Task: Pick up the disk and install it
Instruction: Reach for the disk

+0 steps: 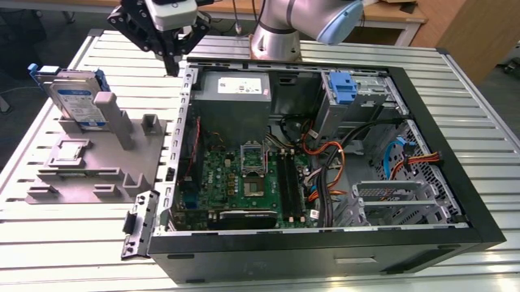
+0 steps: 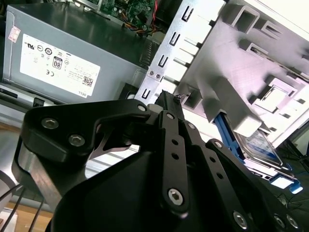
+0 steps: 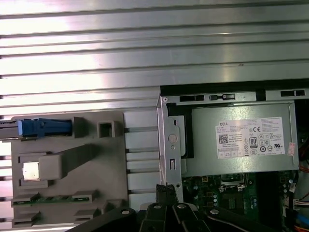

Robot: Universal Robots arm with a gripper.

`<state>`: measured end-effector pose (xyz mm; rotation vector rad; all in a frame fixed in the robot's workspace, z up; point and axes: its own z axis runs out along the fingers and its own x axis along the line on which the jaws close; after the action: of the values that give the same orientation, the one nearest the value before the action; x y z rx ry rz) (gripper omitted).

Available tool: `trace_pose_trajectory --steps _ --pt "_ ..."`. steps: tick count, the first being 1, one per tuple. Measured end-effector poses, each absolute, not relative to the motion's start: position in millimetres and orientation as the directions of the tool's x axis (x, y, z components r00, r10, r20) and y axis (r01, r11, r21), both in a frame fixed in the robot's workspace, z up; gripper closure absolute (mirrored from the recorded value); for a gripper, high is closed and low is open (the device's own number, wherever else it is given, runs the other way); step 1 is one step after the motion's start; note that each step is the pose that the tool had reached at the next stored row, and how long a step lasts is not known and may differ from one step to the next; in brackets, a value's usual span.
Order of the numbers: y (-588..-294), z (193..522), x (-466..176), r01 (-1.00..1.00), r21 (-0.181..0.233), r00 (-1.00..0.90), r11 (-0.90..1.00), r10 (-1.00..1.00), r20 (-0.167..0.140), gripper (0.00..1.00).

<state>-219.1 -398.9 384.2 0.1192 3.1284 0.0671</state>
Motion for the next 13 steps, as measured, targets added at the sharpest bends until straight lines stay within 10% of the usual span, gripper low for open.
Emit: trace_pose_trajectory --steps 13 --pt "-397.1 383.9 -228.0 0.076 0.043 -0.997 0.996 0.076 -0.009 0.90"
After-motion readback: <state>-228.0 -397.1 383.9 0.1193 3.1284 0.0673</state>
